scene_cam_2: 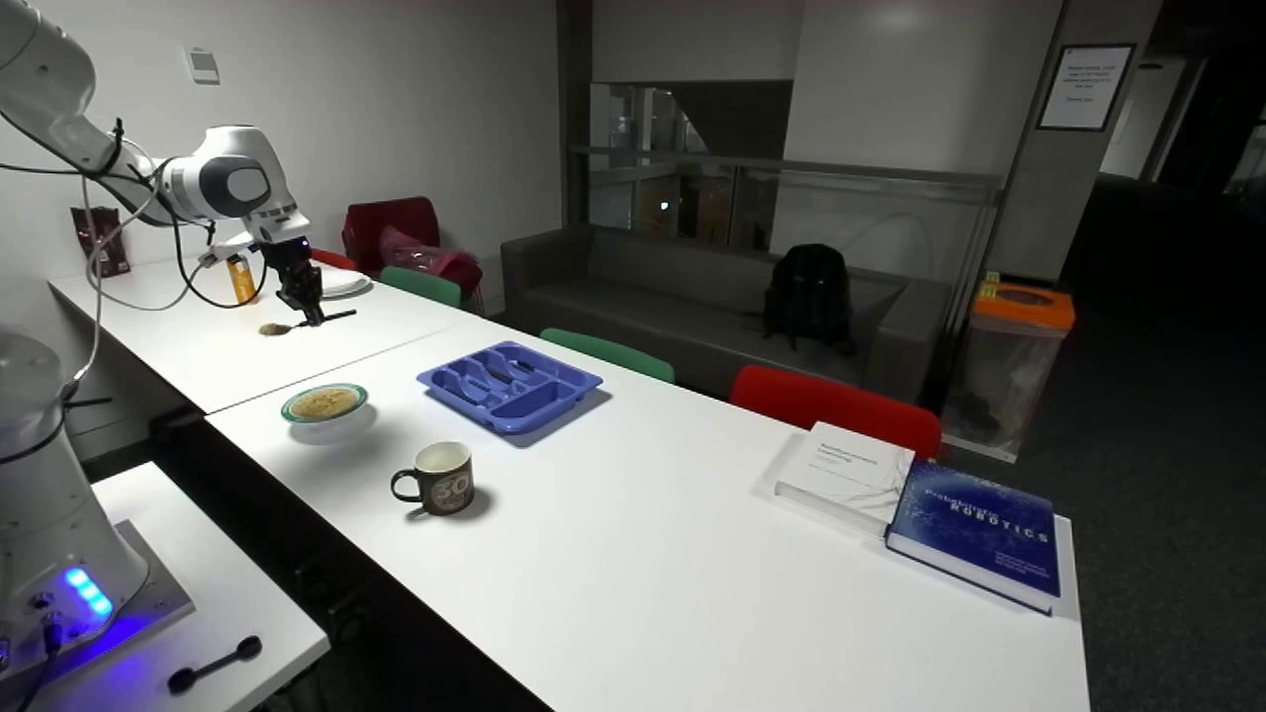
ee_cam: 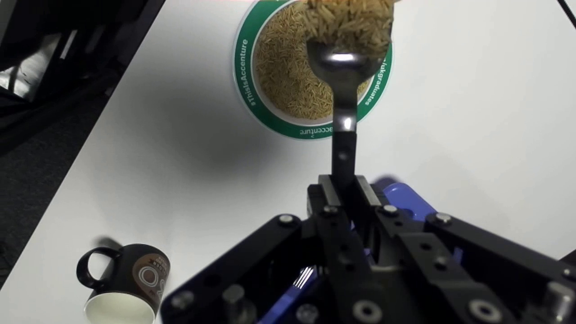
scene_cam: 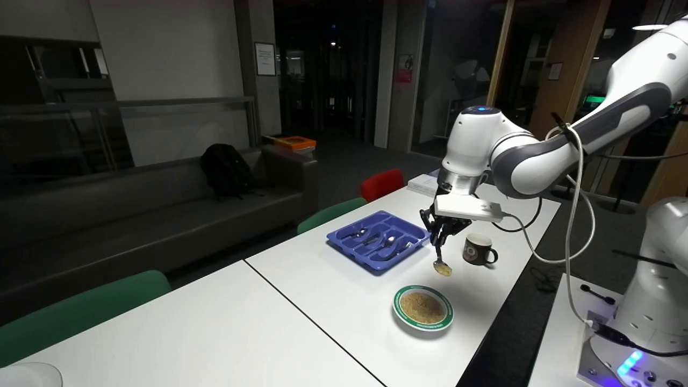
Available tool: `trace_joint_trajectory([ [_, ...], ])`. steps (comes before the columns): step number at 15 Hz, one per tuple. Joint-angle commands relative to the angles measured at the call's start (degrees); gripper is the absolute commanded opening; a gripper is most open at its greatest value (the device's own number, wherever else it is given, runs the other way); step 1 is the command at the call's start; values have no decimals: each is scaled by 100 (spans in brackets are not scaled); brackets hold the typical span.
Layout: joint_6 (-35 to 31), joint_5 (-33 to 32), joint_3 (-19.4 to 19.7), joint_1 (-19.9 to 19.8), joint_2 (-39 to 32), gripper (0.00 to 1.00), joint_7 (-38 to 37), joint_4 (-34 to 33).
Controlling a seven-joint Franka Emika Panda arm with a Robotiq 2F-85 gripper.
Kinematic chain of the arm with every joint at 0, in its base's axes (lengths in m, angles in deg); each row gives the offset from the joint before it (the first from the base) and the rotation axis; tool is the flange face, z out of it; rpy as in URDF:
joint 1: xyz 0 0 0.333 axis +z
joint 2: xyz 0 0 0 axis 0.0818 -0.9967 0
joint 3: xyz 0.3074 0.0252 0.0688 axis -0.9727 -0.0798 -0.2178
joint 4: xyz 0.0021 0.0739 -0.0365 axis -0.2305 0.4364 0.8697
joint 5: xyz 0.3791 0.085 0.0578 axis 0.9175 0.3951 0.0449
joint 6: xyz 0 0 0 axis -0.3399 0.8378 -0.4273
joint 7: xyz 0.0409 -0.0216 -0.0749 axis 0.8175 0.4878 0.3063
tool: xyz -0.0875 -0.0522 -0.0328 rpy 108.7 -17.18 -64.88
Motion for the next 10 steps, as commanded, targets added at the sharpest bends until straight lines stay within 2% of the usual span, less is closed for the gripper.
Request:
trace_joint_trajectory([
  [1,-8,315,-86,-186,450,3,119,302],
  [5,-2,407,-88,-274,500,3,130,349],
  [6,12,309,-169,-294,253,13,66,169],
  [10,12,326,-164,-320,259,13,64,195],
])
